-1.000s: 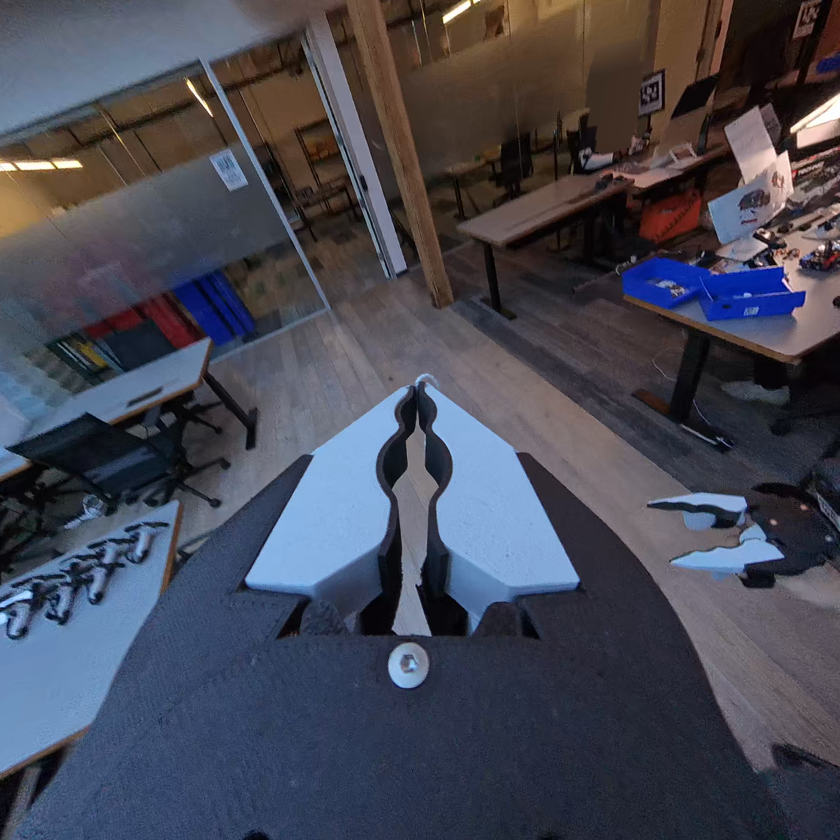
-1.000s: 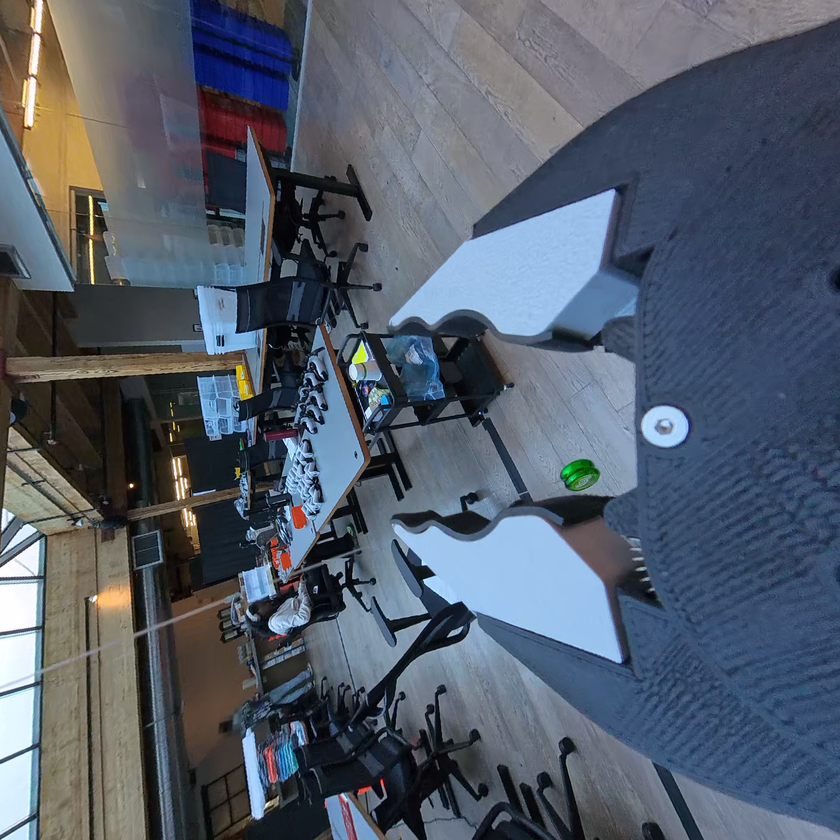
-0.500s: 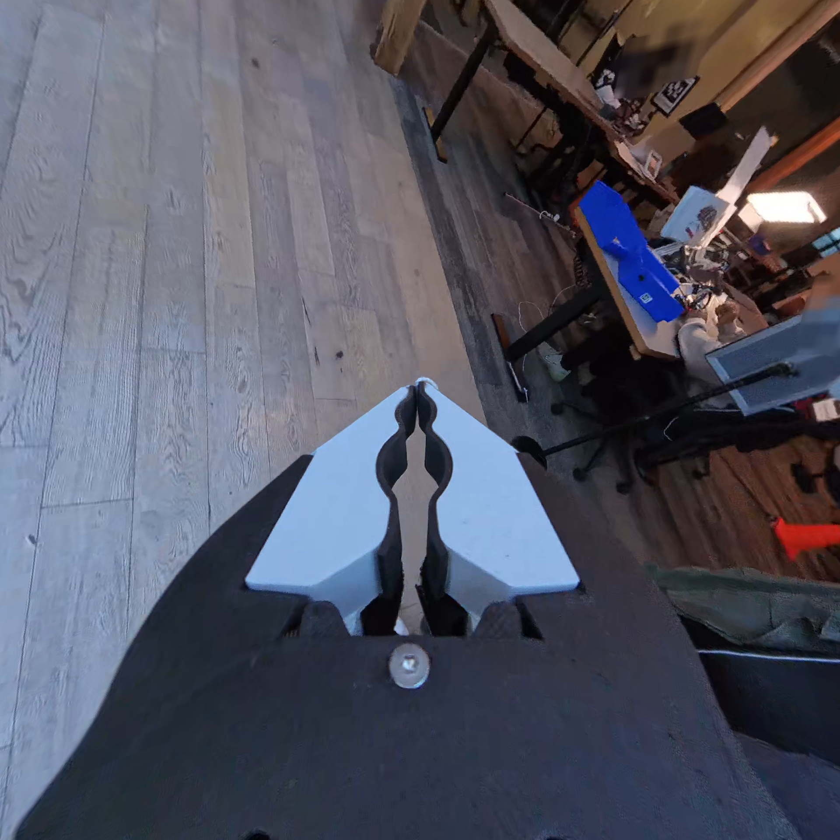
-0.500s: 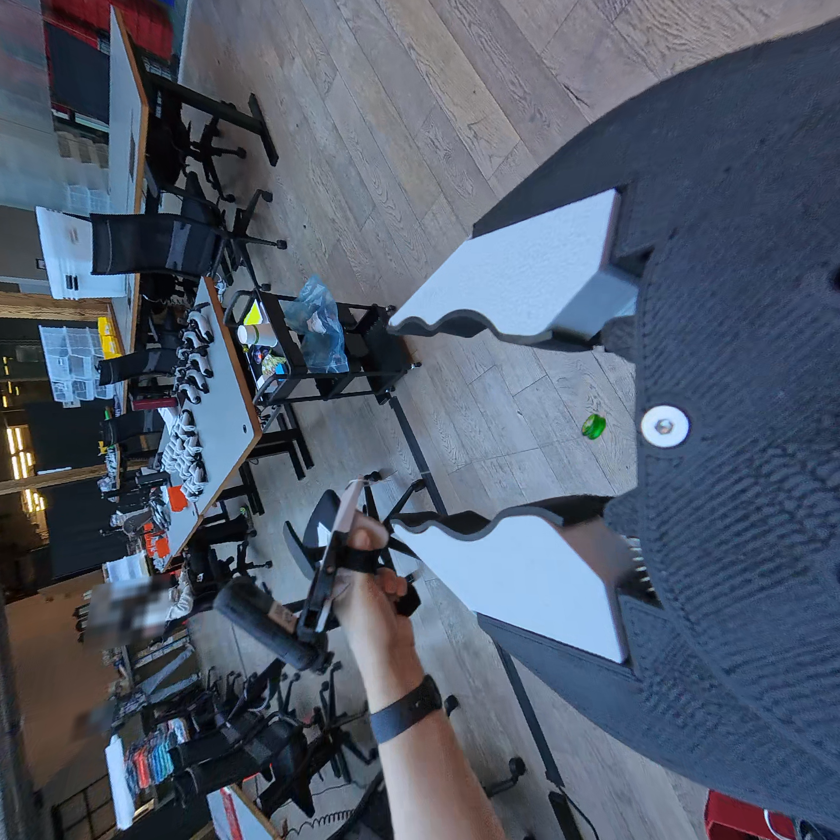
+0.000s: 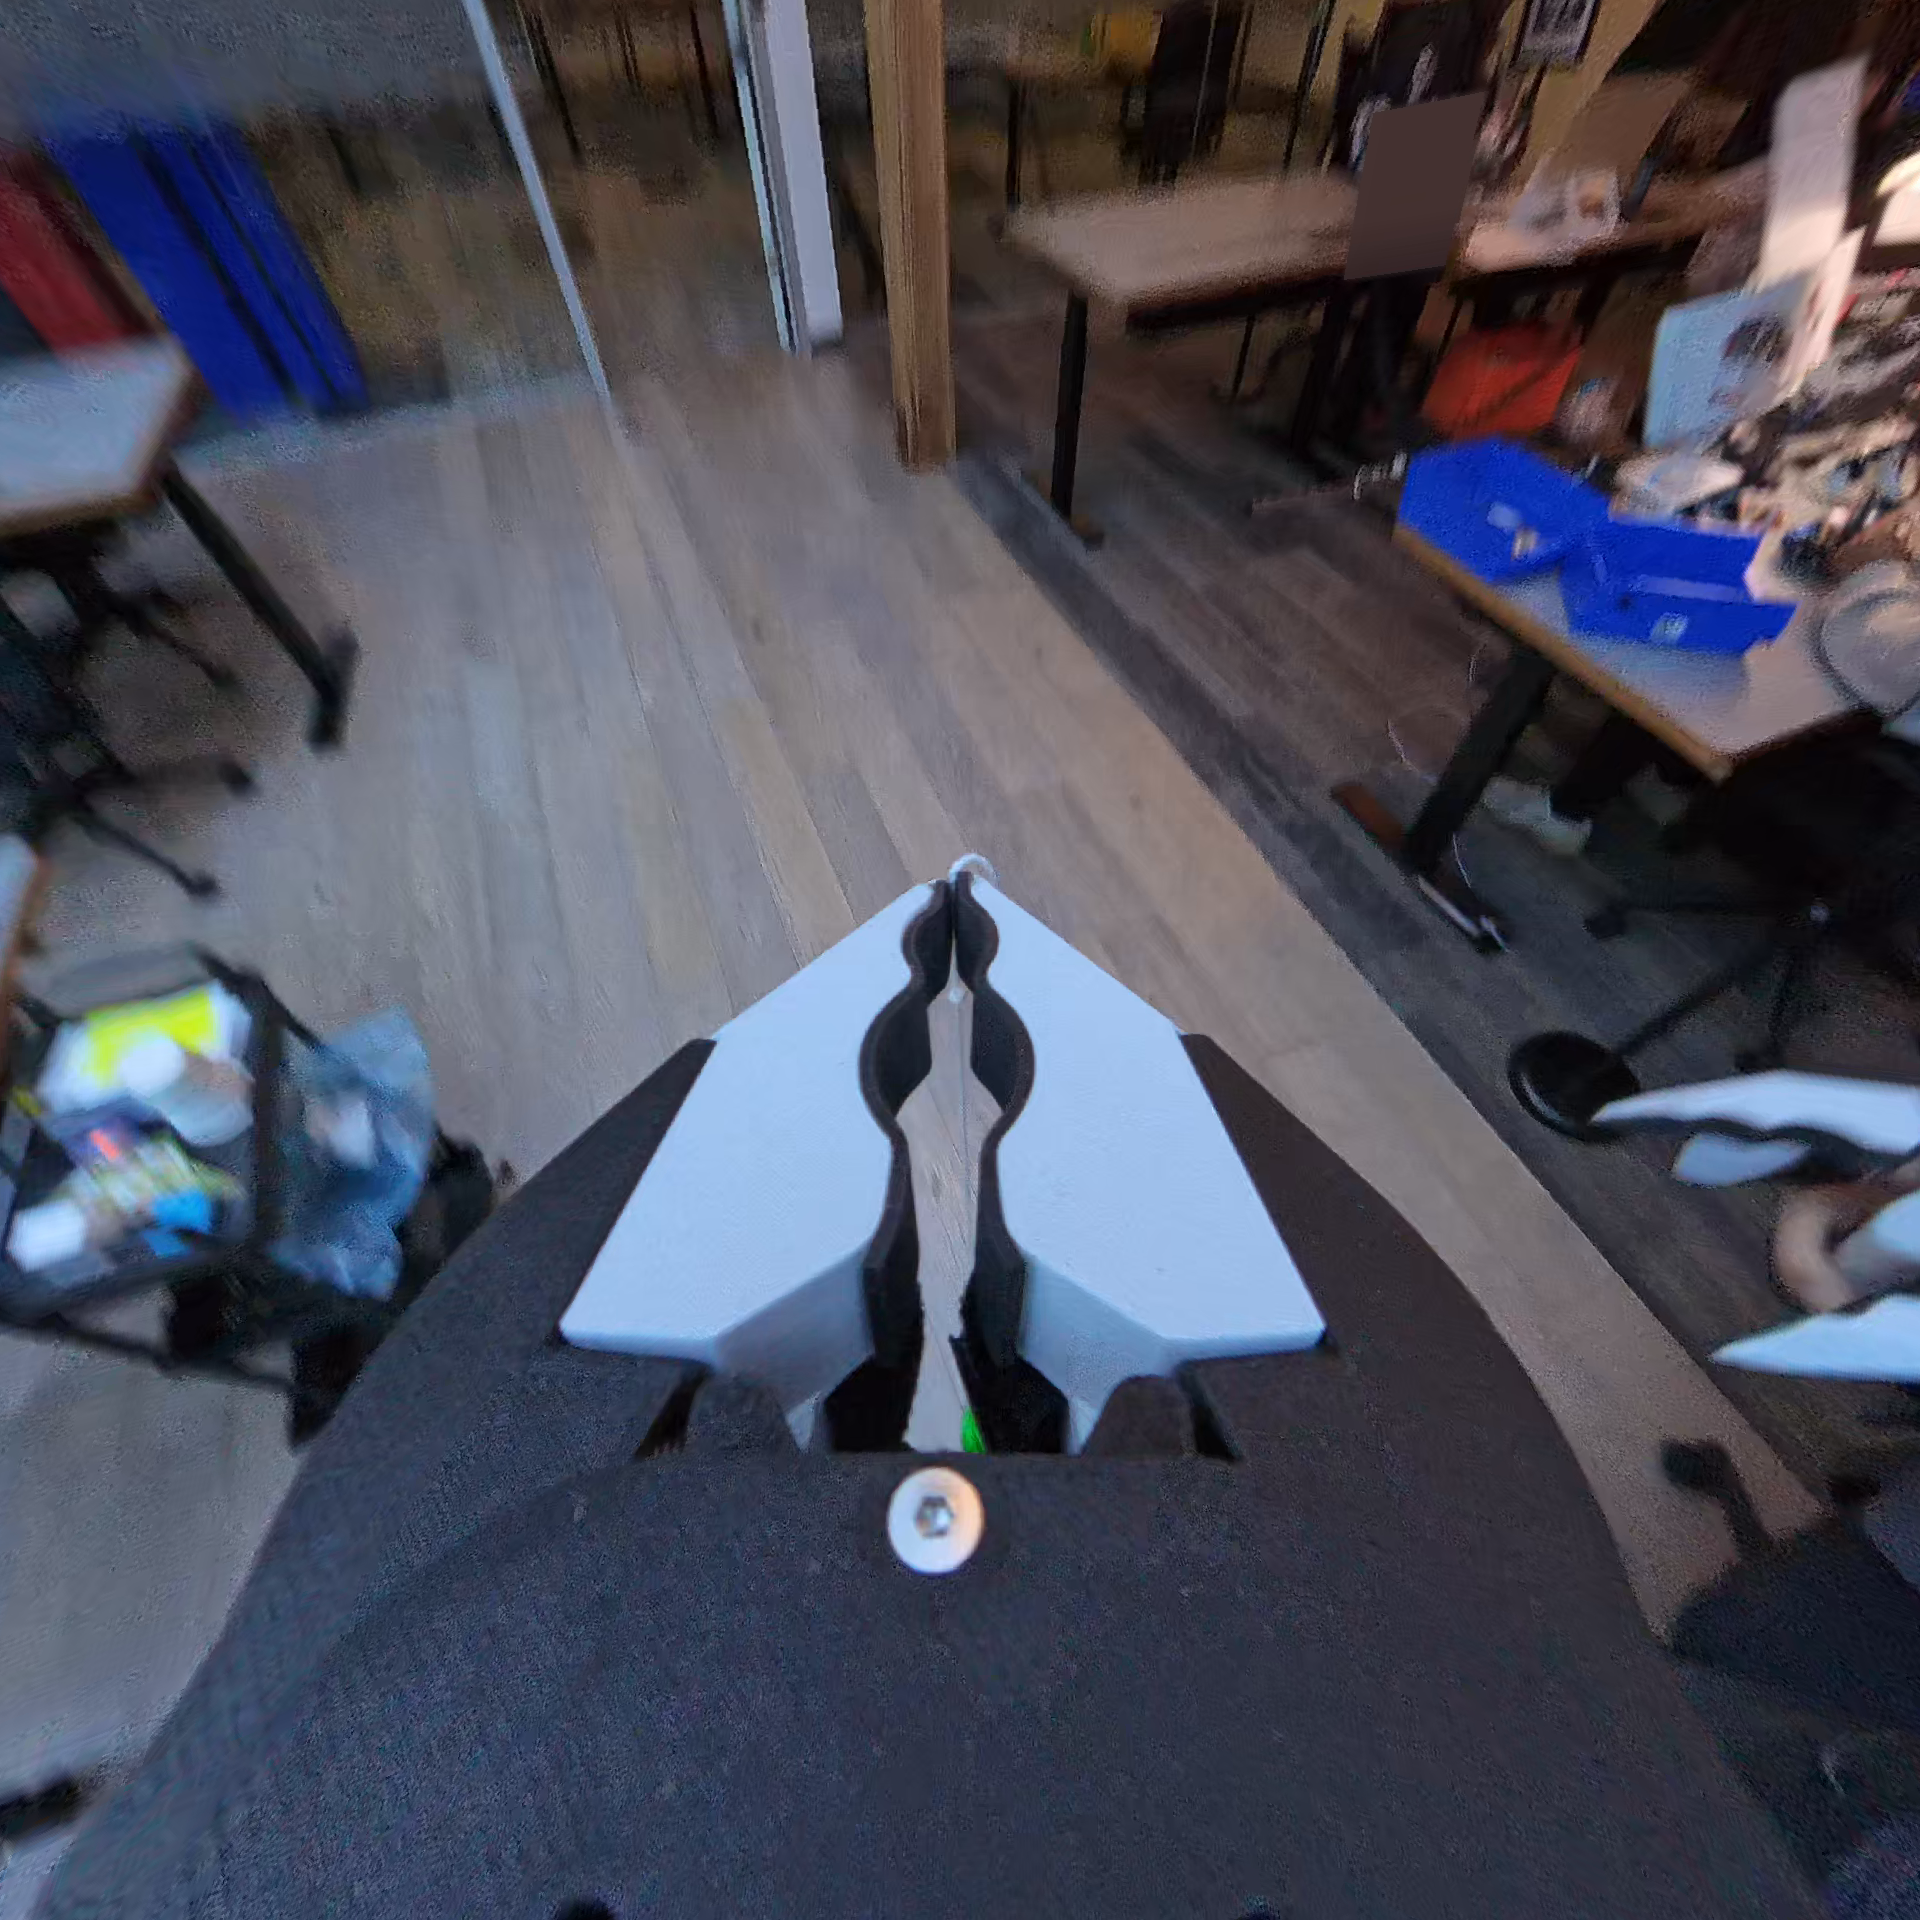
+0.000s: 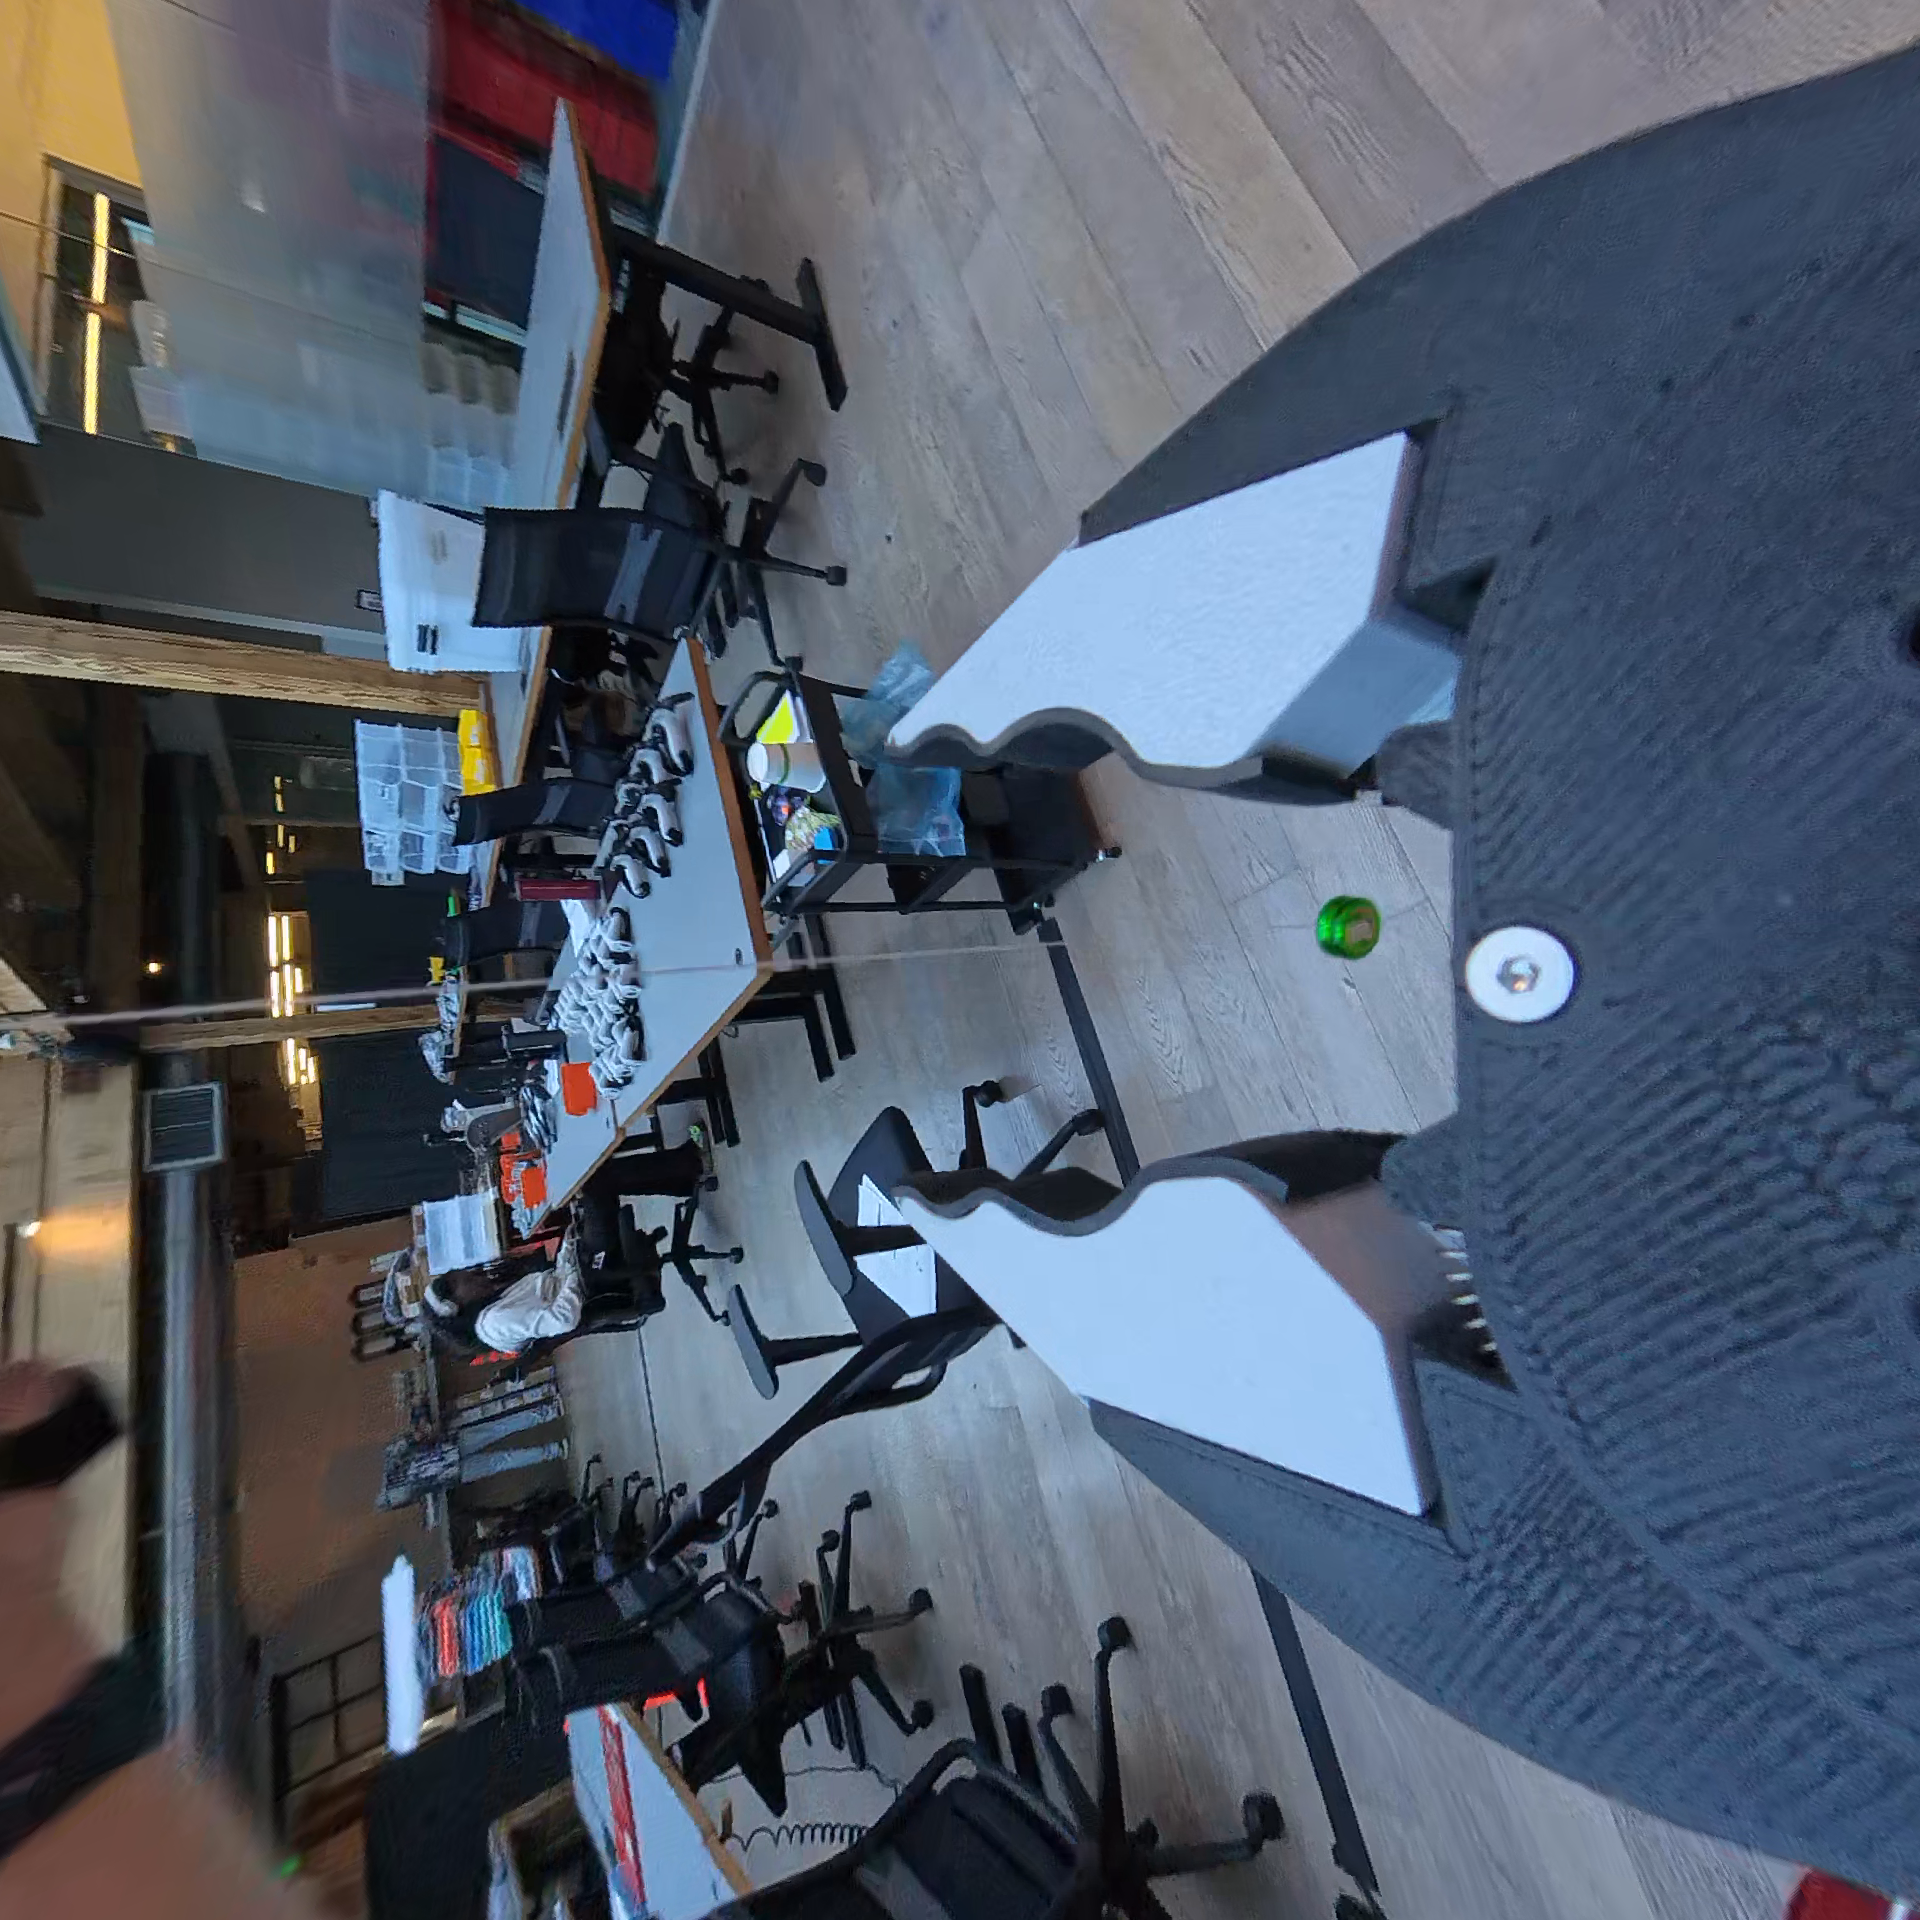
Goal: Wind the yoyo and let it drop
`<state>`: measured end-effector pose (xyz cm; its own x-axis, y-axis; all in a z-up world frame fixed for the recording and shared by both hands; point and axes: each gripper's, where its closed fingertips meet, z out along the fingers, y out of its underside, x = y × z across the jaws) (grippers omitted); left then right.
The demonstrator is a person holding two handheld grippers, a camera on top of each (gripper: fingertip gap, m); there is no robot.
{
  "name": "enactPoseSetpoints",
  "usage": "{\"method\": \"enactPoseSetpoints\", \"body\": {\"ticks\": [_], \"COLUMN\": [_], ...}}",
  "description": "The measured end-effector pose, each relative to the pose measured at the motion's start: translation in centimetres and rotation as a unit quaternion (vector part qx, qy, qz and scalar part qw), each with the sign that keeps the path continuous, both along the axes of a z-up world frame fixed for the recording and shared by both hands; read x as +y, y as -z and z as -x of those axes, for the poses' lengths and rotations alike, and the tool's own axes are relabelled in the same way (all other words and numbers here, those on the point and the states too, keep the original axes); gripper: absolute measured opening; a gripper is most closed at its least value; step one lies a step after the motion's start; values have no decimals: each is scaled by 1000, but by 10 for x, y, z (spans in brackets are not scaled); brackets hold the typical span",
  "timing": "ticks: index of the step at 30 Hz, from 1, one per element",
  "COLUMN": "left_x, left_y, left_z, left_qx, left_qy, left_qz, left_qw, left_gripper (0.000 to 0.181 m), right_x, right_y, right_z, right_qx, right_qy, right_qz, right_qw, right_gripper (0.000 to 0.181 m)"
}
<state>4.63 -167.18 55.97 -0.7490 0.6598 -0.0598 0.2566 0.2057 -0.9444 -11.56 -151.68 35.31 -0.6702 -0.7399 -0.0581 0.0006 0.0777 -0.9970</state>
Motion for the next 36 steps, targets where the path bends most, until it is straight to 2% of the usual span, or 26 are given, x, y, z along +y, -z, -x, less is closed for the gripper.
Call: {"method": "enactPoseSetpoints", "body": {"ticks": [1, 2, 3, 4, 5, 6, 7, 9, 10, 12, 15, 17, 20, 22, 24, 26, 29, 31, 33, 36], "left_x": [23, 55, 87, 117, 141, 162, 178, 187, 182, 160, 108, 71, 19, 1, -8, -12, -9, -3, 2, 8], "left_y": [-91, -171, -235, -286, -325, -351, -368, -379, -372, -340, -267, -197, -61, 18, 80, 135, 186, 200, 200, 181], "left_z": [12, 24, 34, 41, 46, 50, 56, 56, 54, 50, 37, 29, 12, 8, 6, 5, 6, 9, 13, 20], "left_qx": [12, 19, 20, 17, 16, 17, 22, 8, -7, -18, 4, 15, -18, 18, 83, 117, 129, 118, 103, 104], "left_qy": [11, 24, 33, 36, 34, 38, 46, 32, 23, 21, 23, 32, 23, 29, 35, 35, 37, 45, 51, 66], "left_qz": [71, 131, 176, 211, 234, 244, 247, 257, 255, 214, 143, 84, -2, -44, -96, -139, -177, -186, -182, -164], "left_qw": [997, 991, 984, 977, 972, 969, 968, 966, 967, 977, 989, 996, 1000, 998, 991, 983, 975, 974, 977, 979], "left_gripper": [0, 0, 0, 0, 0, 0, 0, 0, 0, 0, 0, 0, 0, 0, 0, 0, 0, 0, 0, 0], "right_x": [0, 0, 0, 0, 1, 1, 1, -2, -5, -9, -10, -8, -4, 0, 3, 7, 12, 15, 16, 17], "right_y": [-11, -21, -30, -37, -42, -45, -45, -38, -32, -16, 8, 27, 58, 77, 95, 110, 132, 142, 148, 149], "right_z": [3, 7, 11, 14, 17, 19, 20, 20, 19, 15, 8, 3, -1, 0, 2, 4, 4, 2, 1, -5], "right_qx": [1, -1, -7, -17, -30, -43, -54, -66, -66, -63, -63, -60, -40, -24, -7, 7, 24, 25, 23, 15], "right_qy": [6, 12, 18, 22, 23, 23, 19, 14, 12, 8, -3, -13, -18, -20, -20, -20, -23, -28, -28, -33], "right_qz": [16, 30, 40, 47, 50, 51, 49, 36, 27, 6, -22, -44, -78, -98, -117, -133, -155, -166, -173, -178], "right_qw": [1000, 999, 999, 999, 998, 998, 997, 997, 997, 998, 998, 997, 996, 995, 993, 991, 987, 985, 984, 983], "right_gripper": [77, 76, 76, 76, 76, 75, 75, 74, 74, 74, 74, 74, 74, 75, 75, 75, 75, 75, 75, 75]}}
